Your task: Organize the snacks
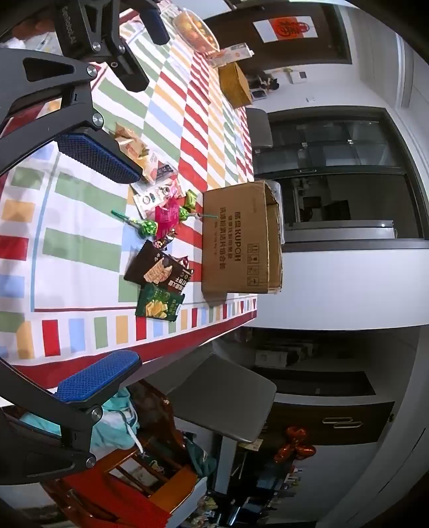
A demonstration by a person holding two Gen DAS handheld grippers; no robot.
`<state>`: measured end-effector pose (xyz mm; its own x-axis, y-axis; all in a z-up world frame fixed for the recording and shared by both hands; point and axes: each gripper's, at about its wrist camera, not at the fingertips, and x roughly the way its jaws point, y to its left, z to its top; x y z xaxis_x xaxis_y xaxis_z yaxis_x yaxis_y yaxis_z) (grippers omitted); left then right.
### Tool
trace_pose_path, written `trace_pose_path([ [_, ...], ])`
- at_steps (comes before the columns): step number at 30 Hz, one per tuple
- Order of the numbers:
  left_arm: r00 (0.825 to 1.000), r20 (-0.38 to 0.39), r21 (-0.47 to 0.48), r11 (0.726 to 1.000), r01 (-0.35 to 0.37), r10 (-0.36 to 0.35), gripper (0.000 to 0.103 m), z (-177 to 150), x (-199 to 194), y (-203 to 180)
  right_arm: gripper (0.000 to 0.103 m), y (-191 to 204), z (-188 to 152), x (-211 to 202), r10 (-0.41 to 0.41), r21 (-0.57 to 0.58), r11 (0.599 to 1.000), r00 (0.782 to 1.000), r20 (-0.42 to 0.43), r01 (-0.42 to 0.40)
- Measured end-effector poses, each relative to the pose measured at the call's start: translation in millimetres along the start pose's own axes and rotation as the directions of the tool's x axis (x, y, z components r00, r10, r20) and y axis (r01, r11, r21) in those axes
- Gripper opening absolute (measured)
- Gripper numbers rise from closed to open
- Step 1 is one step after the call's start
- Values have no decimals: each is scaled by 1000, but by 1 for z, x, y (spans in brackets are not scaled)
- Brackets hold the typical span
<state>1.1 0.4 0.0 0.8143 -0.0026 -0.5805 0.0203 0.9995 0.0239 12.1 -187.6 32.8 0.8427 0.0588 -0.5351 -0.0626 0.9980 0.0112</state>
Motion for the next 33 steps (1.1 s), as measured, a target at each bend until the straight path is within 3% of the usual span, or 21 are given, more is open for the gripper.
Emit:
trace_pose_path([
  [7,999,36,-16,1000,10,-9,103,-2,-12,2,103,2,-1,0,3,-4,1000,1000,3,-3],
  [33,999,34,-18,1000,15,-15,103,-1,-16,1,103,3,-1,-6,9,-15,1000,1000,20,-9],
])
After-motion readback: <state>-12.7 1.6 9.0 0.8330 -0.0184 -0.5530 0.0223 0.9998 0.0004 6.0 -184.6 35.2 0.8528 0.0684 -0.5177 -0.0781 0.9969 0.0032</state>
